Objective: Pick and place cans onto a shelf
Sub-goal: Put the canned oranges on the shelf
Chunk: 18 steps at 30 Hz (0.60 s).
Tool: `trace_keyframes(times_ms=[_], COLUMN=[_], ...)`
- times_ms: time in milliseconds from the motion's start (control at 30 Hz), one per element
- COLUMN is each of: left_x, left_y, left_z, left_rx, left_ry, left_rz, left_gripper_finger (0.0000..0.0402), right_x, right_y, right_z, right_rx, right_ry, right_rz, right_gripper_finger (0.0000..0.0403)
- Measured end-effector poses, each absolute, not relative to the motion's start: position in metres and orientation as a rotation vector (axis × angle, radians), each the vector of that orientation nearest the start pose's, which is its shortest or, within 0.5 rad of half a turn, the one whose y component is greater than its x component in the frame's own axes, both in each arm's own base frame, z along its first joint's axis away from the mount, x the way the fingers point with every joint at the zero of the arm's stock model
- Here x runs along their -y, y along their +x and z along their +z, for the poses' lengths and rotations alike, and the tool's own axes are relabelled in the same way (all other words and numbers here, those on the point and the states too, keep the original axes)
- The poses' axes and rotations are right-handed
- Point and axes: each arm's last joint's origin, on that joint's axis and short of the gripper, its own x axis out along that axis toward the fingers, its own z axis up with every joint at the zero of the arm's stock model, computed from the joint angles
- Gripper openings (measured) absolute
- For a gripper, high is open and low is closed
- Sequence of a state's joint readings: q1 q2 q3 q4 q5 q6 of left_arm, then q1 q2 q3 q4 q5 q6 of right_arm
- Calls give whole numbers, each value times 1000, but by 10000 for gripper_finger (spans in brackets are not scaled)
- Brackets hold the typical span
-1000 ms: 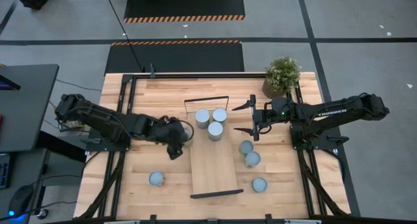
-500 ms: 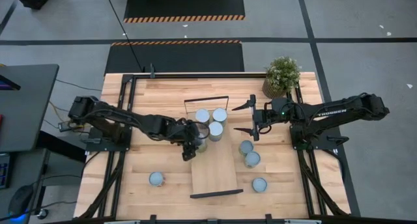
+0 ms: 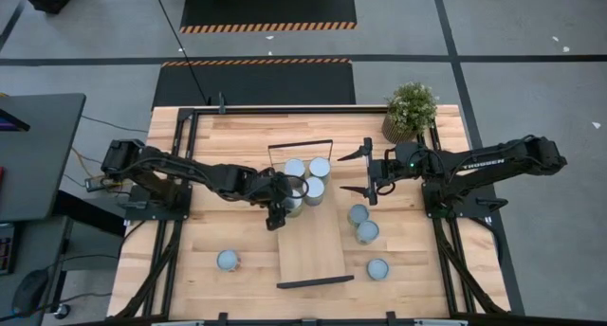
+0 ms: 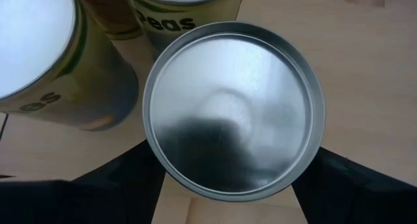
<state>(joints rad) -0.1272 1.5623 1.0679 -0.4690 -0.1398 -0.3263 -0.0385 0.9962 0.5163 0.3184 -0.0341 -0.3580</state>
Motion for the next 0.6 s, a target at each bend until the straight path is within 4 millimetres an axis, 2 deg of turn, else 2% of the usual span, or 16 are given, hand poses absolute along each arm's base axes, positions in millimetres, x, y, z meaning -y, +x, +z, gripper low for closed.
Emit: trace_keyframes(times_ms=[400, 600], left_x=[31, 29], left_y=[315, 316], left_z=[223, 221], left_rx=[-950, -958], left_ry=[-123, -24], left_rz=[172, 175], left_gripper_finger=[316, 314], right_x=[7, 7], right_y=[217, 217], right_z=[250, 250], right_rx=[-158, -158], right_ry=[-350, -350], right_rz=[37, 37], right_gripper_finger=[368, 368])
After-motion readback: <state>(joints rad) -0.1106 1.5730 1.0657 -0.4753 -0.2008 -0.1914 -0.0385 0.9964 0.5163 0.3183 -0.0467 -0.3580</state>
